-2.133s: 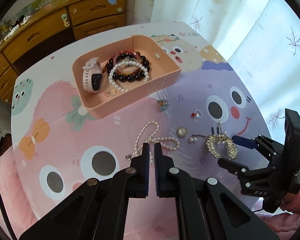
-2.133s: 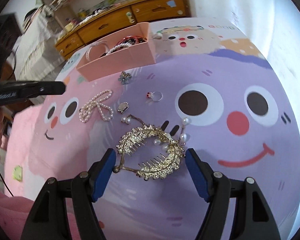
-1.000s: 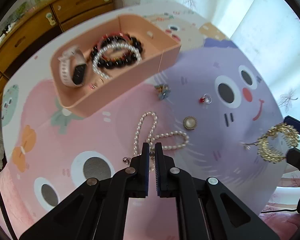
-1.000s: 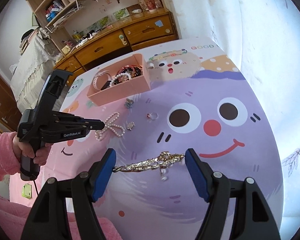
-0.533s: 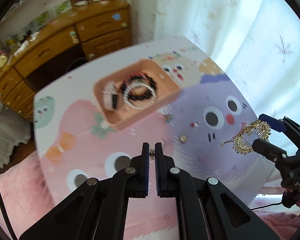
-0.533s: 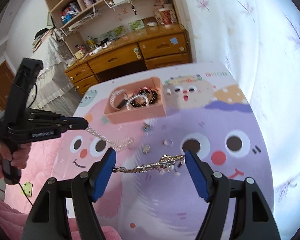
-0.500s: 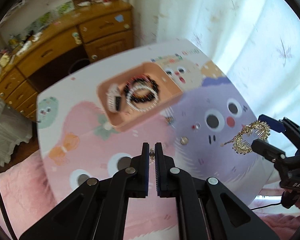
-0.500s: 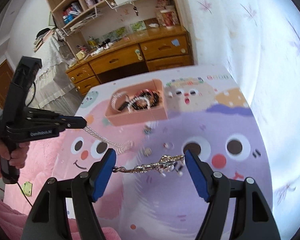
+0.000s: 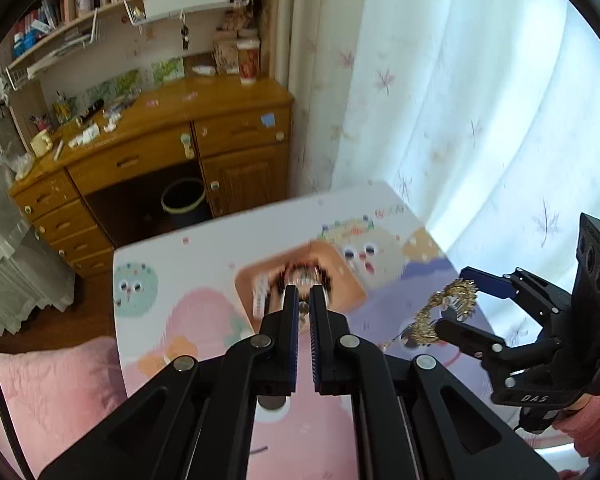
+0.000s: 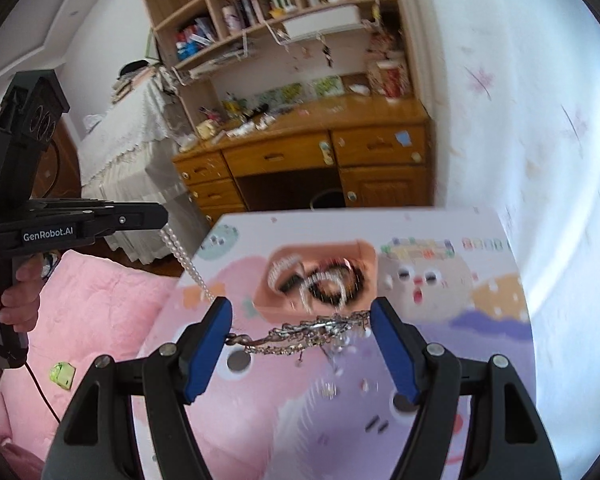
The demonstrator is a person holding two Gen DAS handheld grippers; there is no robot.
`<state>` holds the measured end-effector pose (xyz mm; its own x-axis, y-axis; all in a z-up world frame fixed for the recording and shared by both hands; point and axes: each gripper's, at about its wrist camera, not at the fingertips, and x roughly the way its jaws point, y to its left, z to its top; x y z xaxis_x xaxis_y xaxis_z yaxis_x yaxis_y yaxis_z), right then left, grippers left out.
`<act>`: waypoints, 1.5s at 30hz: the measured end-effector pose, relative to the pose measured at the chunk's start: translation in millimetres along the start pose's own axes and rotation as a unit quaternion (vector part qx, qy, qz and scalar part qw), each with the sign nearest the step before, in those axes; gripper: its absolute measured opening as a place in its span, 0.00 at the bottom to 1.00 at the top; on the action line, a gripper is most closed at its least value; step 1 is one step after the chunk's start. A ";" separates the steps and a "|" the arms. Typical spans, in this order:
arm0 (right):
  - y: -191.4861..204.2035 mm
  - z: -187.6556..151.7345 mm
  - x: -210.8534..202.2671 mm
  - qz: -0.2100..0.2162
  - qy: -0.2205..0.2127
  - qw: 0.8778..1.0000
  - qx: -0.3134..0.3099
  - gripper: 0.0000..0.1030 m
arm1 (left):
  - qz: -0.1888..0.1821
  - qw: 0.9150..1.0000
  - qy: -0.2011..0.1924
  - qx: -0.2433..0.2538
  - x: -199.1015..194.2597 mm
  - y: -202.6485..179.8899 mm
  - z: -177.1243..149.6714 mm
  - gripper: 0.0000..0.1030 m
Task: Organize jewelry
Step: 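Carry both items over the pink tray and open both tools to release them, then move both tools back toward the remaining jewelry on the table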
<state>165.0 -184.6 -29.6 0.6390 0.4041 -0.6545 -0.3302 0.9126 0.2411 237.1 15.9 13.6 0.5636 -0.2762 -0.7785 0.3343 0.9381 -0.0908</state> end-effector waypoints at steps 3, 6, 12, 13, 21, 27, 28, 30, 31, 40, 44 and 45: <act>2.5 20.0 6.7 0.003 -0.014 1.000 -0.011 0.70 | 0.001 1.000 -0.019 -0.001 -3.6 1.4 16.6 0.03; 3.4 36.6 16.4 0.006 -0.022 1.000 -0.022 0.70 | 0.004 0.999 -0.035 -0.003 -2.3 1.9 33.8 0.03; -2.4 57.1 48.5 -0.003 -0.003 1.000 -0.023 0.70 | -0.003 0.999 -0.042 -0.009 15.4 0.8 53.0 0.03; -4.8 58.5 53.9 -0.001 0.001 1.000 -0.018 0.70 | -0.004 0.999 -0.041 -0.010 20.3 0.7 55.4 0.03; -25.3 54.9 96.8 0.035 0.052 0.997 0.048 0.71 | 0.007 1.000 -0.007 -0.028 57.5 5.3 58.9 0.07; -33.0 49.1 111.8 0.029 0.084 0.994 0.064 0.74 | 0.017 0.999 0.026 -0.042 63.3 13.2 43.2 0.52; -34.7 47.3 109.3 0.031 0.082 0.994 0.070 0.74 | 0.018 0.999 0.027 -0.044 62.5 14.5 39.6 0.61; -39.6 43.1 104.7 0.032 0.079 0.993 0.086 0.74 | 0.019 0.998 0.033 -0.048 60.7 16.6 30.4 0.65; -43.1 39.7 102.1 0.034 0.081 0.991 0.097 0.74 | 0.020 0.998 0.036 -0.048 60.0 17.1 26.5 0.66; -70.2 9.7 67.0 0.037 0.078 0.980 0.181 0.74 | 0.022 0.997 0.058 -0.034 47.7 6.1 -20.1 0.80; -72.0 -3.6 46.1 0.012 0.072 0.981 0.177 0.74 | 0.034 0.997 0.064 -0.032 44.8 -0.9 -41.3 0.80; -72.2 -4.9 43.7 0.008 0.073 0.982 0.173 0.74 | 0.035 0.997 0.063 -0.034 44.2 -2.3 -46.8 0.80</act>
<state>213.4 -233.1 -79.1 0.5204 0.4279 -0.7389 -0.0666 0.8831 0.4645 225.9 11.4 -49.6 0.4833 -0.1846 -0.8558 0.2431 0.9674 -0.0714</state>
